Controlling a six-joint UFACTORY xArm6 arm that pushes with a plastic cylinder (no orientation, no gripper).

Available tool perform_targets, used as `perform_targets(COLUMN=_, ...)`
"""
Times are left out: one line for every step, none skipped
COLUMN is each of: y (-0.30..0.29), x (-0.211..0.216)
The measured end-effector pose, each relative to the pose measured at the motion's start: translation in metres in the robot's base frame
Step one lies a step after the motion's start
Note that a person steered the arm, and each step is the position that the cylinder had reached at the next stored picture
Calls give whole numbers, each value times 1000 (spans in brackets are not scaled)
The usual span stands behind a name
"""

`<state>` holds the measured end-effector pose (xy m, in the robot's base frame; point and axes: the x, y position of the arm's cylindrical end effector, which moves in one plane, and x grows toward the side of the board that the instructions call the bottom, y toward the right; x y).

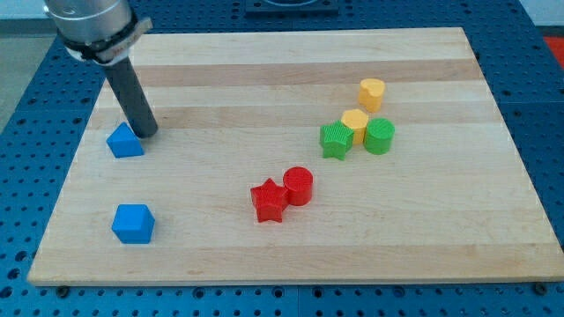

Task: Slide blue triangle to the top of blue cube

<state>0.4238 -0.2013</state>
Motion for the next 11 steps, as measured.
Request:
perform_targets(y=5, x=-8)
perform_targets(y=-39, x=-85)
perform_targets(y=-49, x=-96)
perform_targets(y=-81, x=-66)
perform_targets(y=-82, x=-66)
perform_targets(y=-89, x=-59)
perform_targets(y=-62, x=-31)
perform_targets(y=-47, x=-13)
perform_targets(y=-42, x=4)
perform_targets(y=-33, x=33)
perform_targets(y=-26, x=56)
